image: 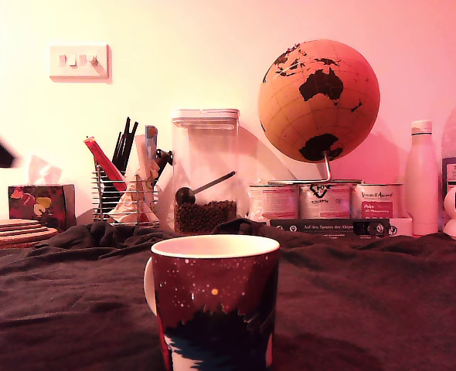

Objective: Pick up the coffee capsules on the table and drop them inside the coffee cup

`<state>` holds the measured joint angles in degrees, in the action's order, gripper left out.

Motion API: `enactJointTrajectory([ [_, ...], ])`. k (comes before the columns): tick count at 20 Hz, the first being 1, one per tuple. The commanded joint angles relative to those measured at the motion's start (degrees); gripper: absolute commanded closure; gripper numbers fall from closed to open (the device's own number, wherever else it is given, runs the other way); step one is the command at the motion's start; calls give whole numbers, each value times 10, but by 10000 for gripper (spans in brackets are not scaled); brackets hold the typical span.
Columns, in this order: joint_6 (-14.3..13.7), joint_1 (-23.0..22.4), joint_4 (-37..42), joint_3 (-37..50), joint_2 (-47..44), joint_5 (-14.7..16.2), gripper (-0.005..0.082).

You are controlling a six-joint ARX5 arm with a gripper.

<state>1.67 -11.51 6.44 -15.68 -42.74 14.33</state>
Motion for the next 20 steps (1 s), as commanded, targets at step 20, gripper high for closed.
enactJointTrajectory([
  [20, 70, 27, -274, 60, 435, -80, 788],
])
